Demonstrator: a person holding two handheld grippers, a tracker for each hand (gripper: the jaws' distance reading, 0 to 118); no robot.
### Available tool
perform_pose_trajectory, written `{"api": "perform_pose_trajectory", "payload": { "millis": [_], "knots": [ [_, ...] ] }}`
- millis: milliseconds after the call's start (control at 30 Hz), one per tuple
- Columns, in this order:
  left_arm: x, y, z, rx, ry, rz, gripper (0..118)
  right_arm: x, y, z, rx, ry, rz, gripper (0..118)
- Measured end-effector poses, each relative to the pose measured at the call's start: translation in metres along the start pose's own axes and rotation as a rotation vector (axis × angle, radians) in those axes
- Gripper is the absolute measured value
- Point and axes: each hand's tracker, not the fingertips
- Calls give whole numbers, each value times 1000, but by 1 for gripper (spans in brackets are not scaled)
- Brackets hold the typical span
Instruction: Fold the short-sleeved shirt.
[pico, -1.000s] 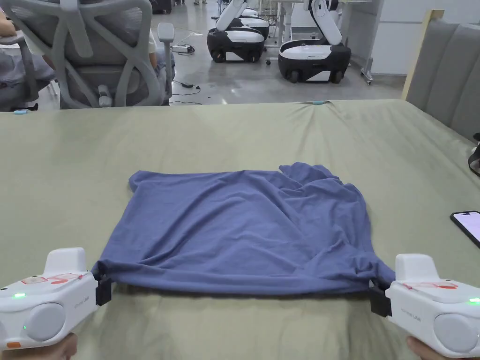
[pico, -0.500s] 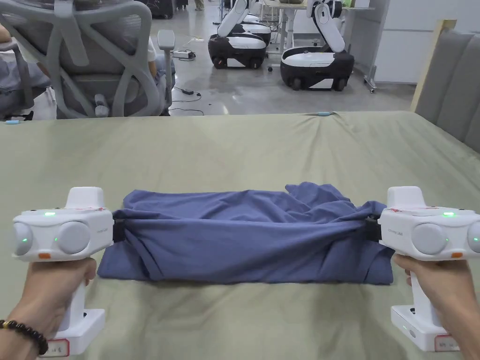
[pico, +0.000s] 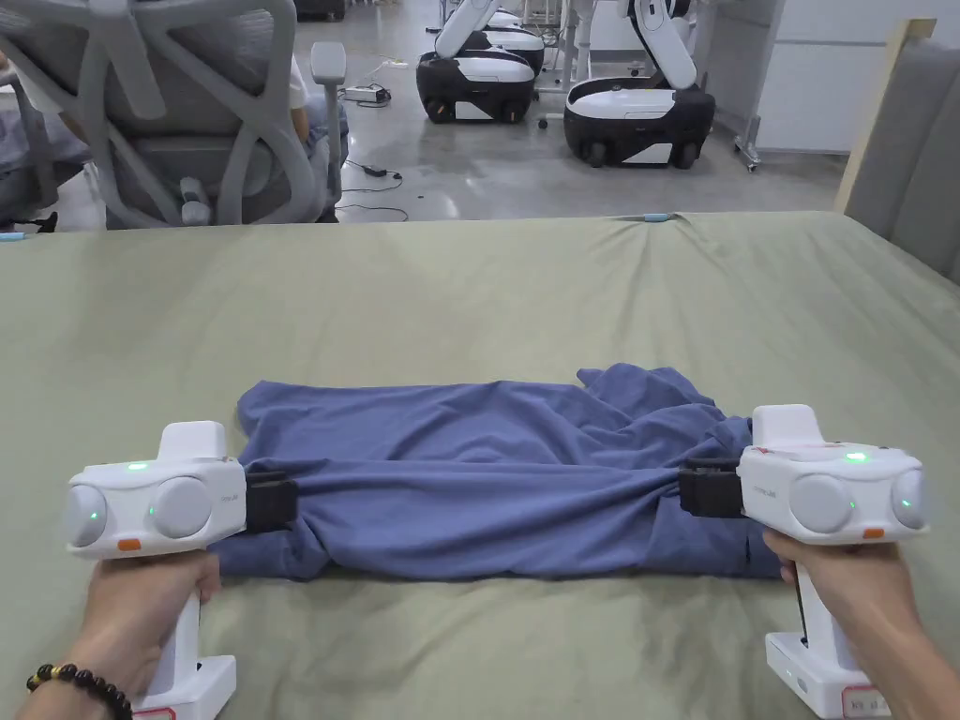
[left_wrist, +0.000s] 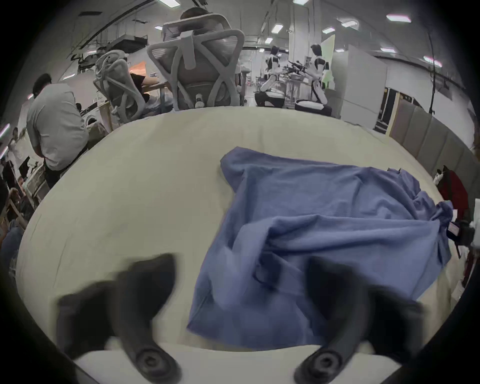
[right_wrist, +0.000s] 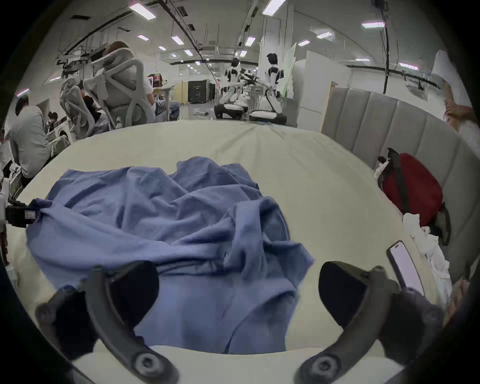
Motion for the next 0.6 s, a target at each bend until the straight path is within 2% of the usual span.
{"api": "perform_pose_trajectory", "payload": {
  "millis": [33, 100, 167, 200, 233, 267, 300, 333, 367, 467, 600],
  "knots": [
    [-2, -5, 10, 28, 0, 9, 109, -1, -3, 12, 24, 11, 8, 108],
    [-5, -15, 32, 95, -28, 5, 106, -5, -16, 30, -5, 38, 10, 95],
    [-4, -32, 57, 74, -17, -8, 77, -11, -33, 49, -5, 45, 15, 59],
    [-3, -43, 66, 91, -21, -16, 53, -14, -43, 61, 9, 52, 14, 37],
    [-2, -53, 75, 118, -29, -33, 35, -17, -50, 70, 18, 52, 12, 18],
    [-2, -66, 86, 137, -31, -47, 26, -26, -56, 82, 23, 47, 15, 13],
    [0, -75, 92, 138, -19, -53, 26, -30, -63, 89, 34, 39, 21, 13],
    [2, -83, 97, 143, -10, -60, 4, -32, -68, 96, 47, 30, 26, 2],
    [3, -92, 104, 156, 1, -67, 0, -35, -73, 100, 64, 18, 34, 0],
    [-2, -104, 115, 169, -48, -45, 0, -39, -81, 115, 106, 16, 25, 0],
    [-7, -104, 120, 194, -46, -37, 0, -40, -80, 132, 182, 9, 21, 0]
  ]
}}
